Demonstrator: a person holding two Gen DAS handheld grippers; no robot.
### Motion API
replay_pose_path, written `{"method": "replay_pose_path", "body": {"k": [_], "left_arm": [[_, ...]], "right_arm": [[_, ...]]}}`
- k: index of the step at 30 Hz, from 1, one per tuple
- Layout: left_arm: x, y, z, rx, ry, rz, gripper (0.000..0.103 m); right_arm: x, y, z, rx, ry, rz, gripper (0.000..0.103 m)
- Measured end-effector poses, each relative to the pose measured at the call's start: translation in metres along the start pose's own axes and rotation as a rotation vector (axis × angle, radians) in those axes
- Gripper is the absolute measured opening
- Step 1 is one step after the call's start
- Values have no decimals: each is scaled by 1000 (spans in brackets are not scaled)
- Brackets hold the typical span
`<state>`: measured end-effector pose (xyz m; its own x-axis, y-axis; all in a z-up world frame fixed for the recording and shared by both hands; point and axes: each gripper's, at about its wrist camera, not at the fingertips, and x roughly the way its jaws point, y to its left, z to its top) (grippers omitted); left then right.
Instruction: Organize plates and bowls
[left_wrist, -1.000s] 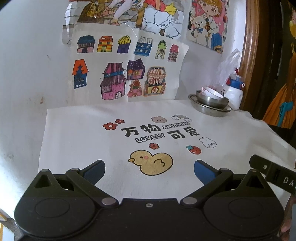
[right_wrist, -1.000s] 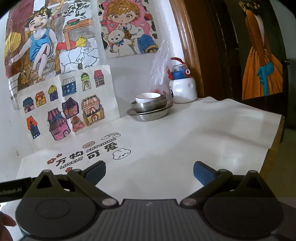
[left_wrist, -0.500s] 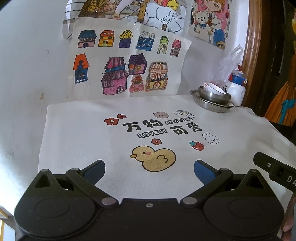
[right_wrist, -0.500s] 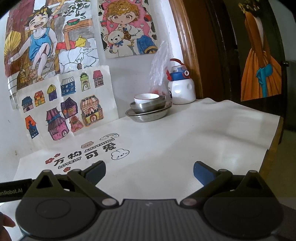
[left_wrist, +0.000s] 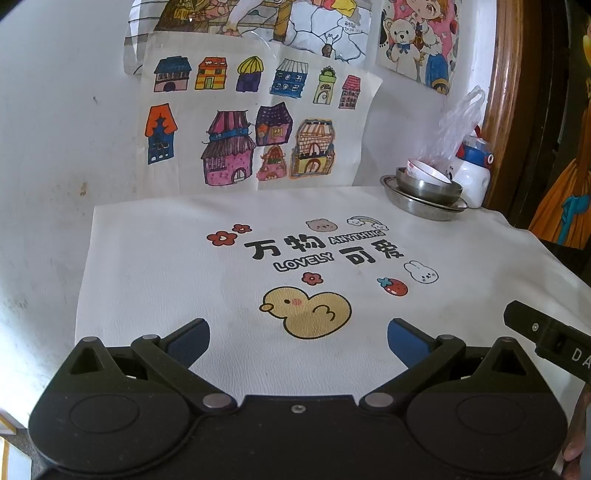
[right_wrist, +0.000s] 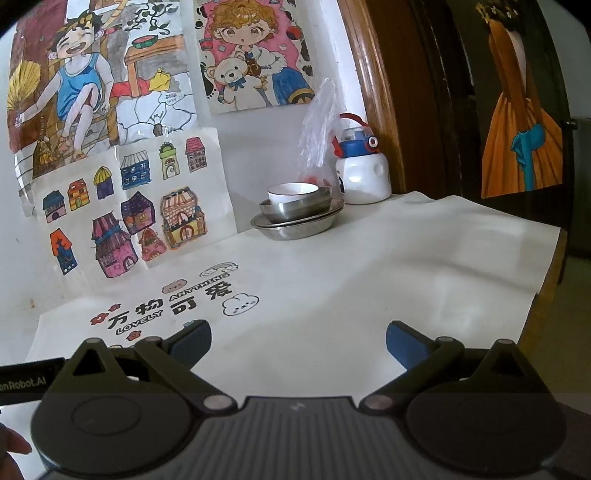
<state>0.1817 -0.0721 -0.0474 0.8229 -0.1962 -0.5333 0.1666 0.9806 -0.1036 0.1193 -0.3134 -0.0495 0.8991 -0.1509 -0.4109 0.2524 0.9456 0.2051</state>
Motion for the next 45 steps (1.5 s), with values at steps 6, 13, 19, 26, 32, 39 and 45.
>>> {"method": "replay_pose_path", "body": {"k": [6,13,19,26,32,39,45], "left_arm": [[0,0,0,-3,3,-1,102],[2,2,-1,-21,20,-24,102],[1,4,-1,-30,20,-18,102],[1,4,-1,-24,16,-17,102],[0,4,-1,-22,15,-13,102],[0,4,-2,-19,15,-13,102],[0,4,-1,-17,15,-10,102]], "right_arm": [[1,0,0,-2,6,-3,103],[2,0,-1,-6,7,-7,103],[2,1,-2,-5,8,-13,103],[1,0,-3,-3,4,-16,103],[1,0,-3,-4,5,-16,103],[1,0,-2,-1,5,-10,103],[1,0,-2,-6,4,-12,103]]}}
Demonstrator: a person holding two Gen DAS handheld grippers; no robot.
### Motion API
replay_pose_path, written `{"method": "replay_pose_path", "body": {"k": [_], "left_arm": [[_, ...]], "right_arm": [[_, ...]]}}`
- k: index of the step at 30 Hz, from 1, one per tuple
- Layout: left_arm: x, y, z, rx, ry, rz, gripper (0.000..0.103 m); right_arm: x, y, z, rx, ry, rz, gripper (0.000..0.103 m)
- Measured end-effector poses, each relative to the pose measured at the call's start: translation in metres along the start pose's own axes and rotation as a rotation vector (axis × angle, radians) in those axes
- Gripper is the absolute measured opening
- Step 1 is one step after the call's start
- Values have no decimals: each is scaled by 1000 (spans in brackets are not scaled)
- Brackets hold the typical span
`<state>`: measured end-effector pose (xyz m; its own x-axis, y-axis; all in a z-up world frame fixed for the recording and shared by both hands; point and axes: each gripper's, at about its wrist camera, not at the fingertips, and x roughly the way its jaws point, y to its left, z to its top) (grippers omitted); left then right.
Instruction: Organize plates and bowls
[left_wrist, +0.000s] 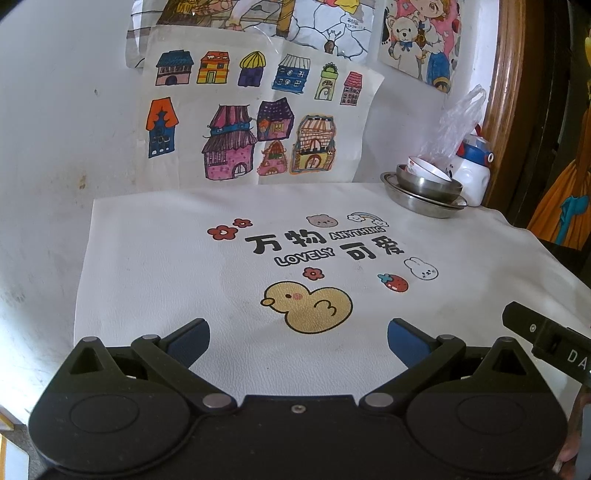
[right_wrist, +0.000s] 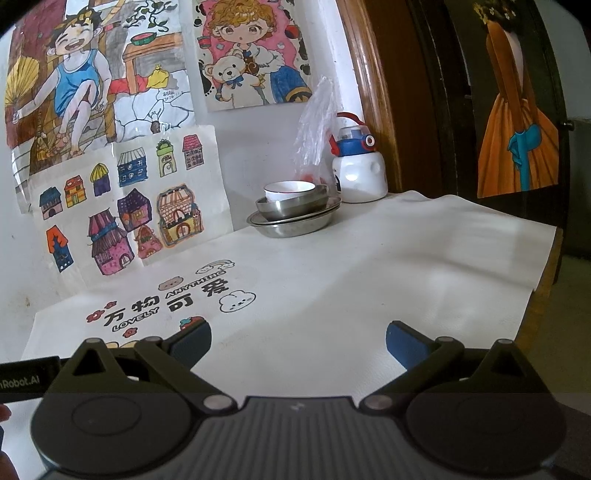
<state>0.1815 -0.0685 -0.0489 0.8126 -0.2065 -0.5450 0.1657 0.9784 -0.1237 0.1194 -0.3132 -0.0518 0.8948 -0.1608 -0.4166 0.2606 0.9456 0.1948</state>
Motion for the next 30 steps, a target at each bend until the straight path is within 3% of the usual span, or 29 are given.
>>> {"method": "replay_pose_path", "body": {"k": [30], "left_arm": [[-2,-5,-1,37,-9,-18,102]], "right_arm": [[0,1,0,-2,1,1,103]]}}
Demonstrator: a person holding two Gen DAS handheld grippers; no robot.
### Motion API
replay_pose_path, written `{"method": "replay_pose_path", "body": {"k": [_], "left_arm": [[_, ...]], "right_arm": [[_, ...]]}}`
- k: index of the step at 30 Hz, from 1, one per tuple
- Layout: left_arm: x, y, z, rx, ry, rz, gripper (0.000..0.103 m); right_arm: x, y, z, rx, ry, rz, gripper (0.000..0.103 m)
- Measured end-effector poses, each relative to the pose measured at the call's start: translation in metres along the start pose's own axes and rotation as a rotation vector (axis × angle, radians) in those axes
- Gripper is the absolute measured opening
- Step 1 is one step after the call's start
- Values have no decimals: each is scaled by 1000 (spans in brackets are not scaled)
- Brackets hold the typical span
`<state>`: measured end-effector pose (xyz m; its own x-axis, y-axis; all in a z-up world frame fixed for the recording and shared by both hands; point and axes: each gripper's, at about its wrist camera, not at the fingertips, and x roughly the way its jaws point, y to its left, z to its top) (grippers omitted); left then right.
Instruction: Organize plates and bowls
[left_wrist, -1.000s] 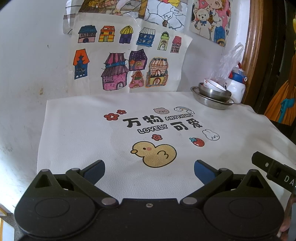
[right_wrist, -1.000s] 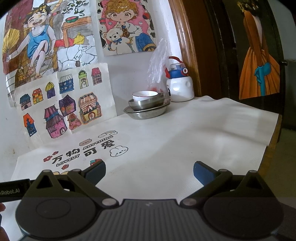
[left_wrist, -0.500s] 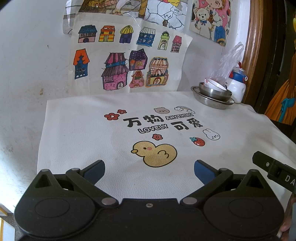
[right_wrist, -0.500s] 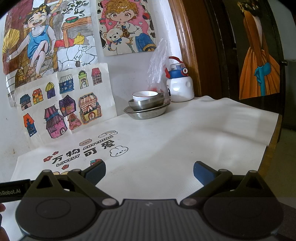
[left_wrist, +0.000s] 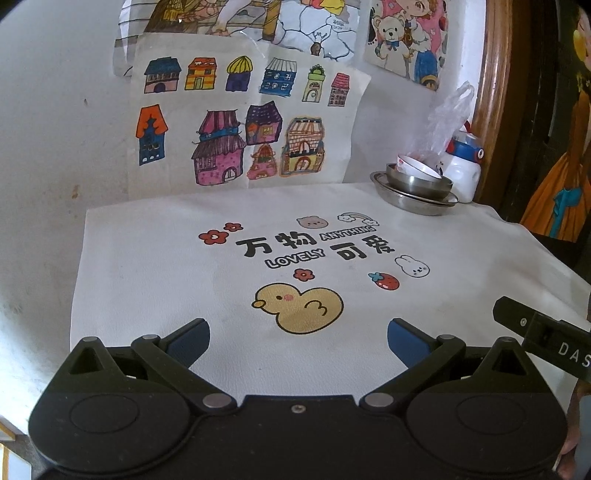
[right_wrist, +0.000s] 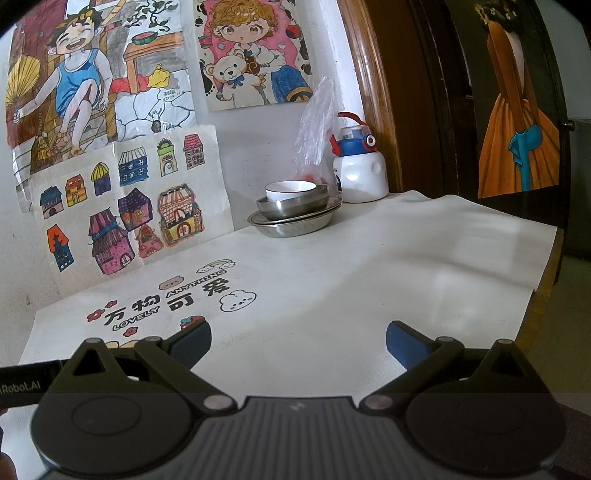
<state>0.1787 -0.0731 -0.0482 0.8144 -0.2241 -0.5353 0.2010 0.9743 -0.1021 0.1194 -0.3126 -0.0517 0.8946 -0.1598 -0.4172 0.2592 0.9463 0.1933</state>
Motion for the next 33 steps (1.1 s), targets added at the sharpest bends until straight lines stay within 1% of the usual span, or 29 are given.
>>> {"method": "replay_pose_path", "body": {"k": [19,33], "left_arm": [[1,0,0,4,2,2,102],[2,-1,0,5,2,19,102]], "right_arm": [[1,1,-1,-9,5,5,103],[2,2,-1,-9,6,5,103]]}}
